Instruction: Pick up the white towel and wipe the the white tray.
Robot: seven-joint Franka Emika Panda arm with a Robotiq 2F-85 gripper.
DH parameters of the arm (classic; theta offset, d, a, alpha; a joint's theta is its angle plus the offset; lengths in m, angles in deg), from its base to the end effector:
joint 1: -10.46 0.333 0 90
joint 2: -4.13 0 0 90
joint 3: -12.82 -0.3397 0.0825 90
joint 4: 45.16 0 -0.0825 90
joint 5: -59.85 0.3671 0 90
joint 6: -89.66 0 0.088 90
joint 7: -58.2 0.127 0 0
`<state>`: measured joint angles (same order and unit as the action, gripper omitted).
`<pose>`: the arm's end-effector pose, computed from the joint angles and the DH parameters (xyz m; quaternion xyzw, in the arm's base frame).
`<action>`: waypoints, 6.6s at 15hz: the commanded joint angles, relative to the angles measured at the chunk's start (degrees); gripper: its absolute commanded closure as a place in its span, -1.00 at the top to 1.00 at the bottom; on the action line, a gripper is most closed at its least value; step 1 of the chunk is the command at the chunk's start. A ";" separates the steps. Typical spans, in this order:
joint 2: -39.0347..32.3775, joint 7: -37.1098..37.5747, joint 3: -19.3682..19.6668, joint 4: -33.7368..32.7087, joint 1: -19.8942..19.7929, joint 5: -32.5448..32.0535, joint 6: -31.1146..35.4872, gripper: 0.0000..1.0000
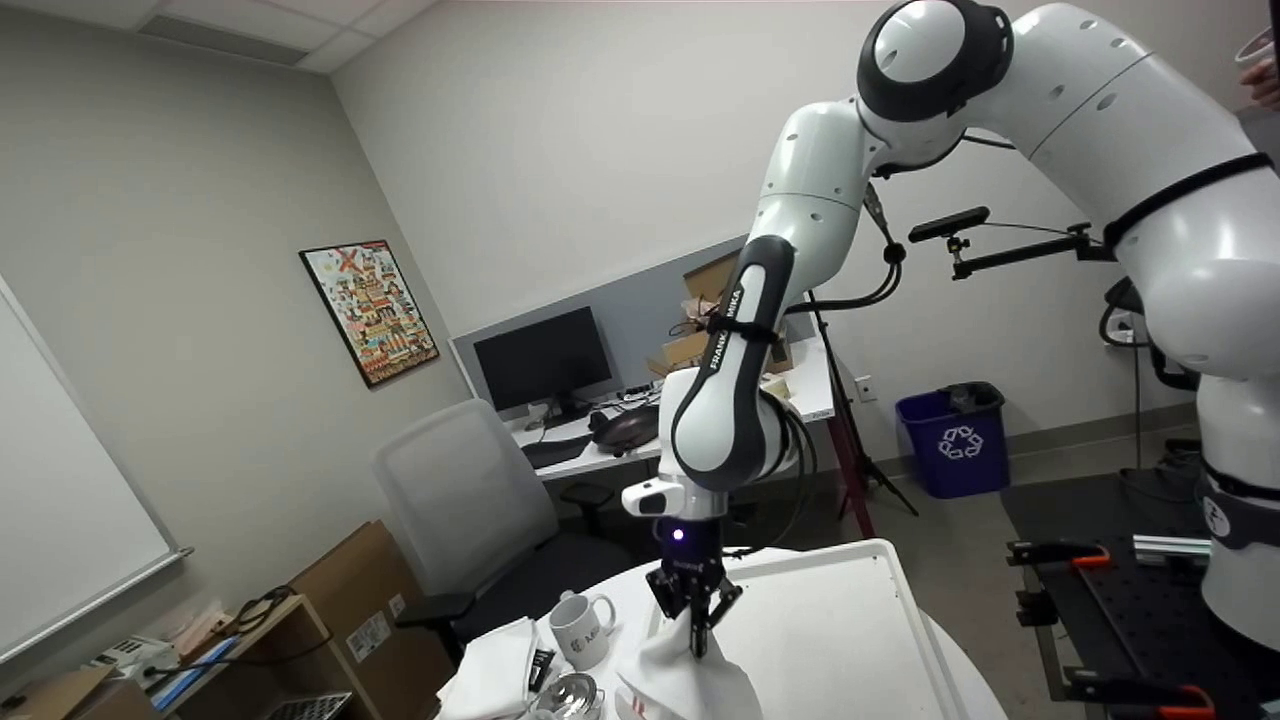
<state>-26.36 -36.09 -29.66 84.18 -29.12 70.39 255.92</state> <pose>0.5669 0.0165 0.2228 -0.7428 -0.6300 -0.2179 0.0629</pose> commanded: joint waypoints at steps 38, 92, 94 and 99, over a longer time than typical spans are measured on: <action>-43.41 36.10 19.70 -66.93 36.67 10.14 -35.53 -0.96; -37.70 71.05 33.26 -64.73 51.25 -15.24 -31.28 -0.96; -38.57 71.41 33.44 -65.93 51.25 -15.18 -31.94 -0.96; -40.26 72.38 33.76 -68.54 50.69 -14.79 -33.79 -0.96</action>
<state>-63.58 34.48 3.35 20.08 21.32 56.80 223.76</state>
